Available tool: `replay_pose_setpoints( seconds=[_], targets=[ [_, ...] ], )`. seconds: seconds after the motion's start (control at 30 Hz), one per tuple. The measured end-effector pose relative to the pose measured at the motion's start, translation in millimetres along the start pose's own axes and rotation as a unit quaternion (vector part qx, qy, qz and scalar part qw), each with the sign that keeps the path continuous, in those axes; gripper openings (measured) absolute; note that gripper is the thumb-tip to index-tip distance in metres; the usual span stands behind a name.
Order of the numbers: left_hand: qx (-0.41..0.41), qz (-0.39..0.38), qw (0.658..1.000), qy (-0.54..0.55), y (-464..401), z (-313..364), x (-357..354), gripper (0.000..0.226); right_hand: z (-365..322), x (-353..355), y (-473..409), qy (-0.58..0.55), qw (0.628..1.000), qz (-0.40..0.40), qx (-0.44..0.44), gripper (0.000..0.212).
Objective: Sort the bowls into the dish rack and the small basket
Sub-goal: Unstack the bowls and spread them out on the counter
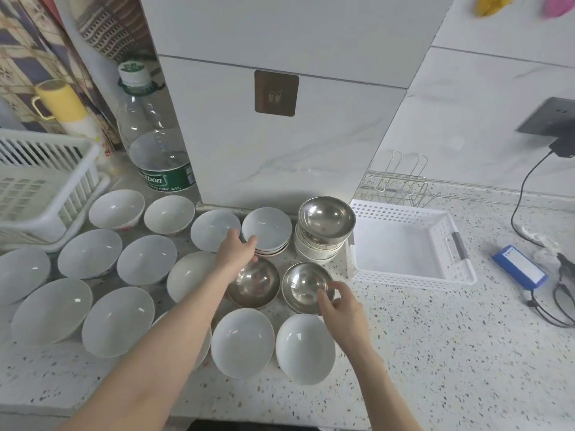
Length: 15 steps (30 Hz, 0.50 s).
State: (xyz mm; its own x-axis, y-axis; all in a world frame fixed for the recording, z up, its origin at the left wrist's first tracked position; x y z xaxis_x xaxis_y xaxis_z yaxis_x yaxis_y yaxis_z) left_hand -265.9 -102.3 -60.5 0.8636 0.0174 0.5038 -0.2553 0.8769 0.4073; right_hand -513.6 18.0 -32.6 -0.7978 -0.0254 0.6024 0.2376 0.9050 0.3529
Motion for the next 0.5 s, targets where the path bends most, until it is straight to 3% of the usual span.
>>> replay_pose_setpoints(
  seconds=[0.1,0.5],
  targets=[
    [-0.024,0.003,1.0,-0.002,-17.2,2.4,3.8,0.037,-11.7,-11.2,1.6,0.002,1.0,-0.003,0.01,0.037],
    [-0.067,-0.014,0.997,-0.018,-27.7,9.9,10.3,0.033,-12.6,-21.2,4.5,0.0,1.0,0.011,-0.015,0.035]
  ],
)
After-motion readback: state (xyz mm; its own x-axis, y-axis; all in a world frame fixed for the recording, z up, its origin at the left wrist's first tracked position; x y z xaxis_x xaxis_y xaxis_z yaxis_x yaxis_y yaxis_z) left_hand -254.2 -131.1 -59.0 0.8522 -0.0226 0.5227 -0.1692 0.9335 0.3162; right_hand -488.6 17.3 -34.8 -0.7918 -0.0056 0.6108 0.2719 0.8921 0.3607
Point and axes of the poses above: each hand's wrist, its own y-axis away from the middle knuckle, its own x-axis out of the back of the hand, z = x × y, the point moved 7 cm from there along -y, towards the middle knuckle, and after that the axes turned 2 degrees about -y, right-handed, at the moved point
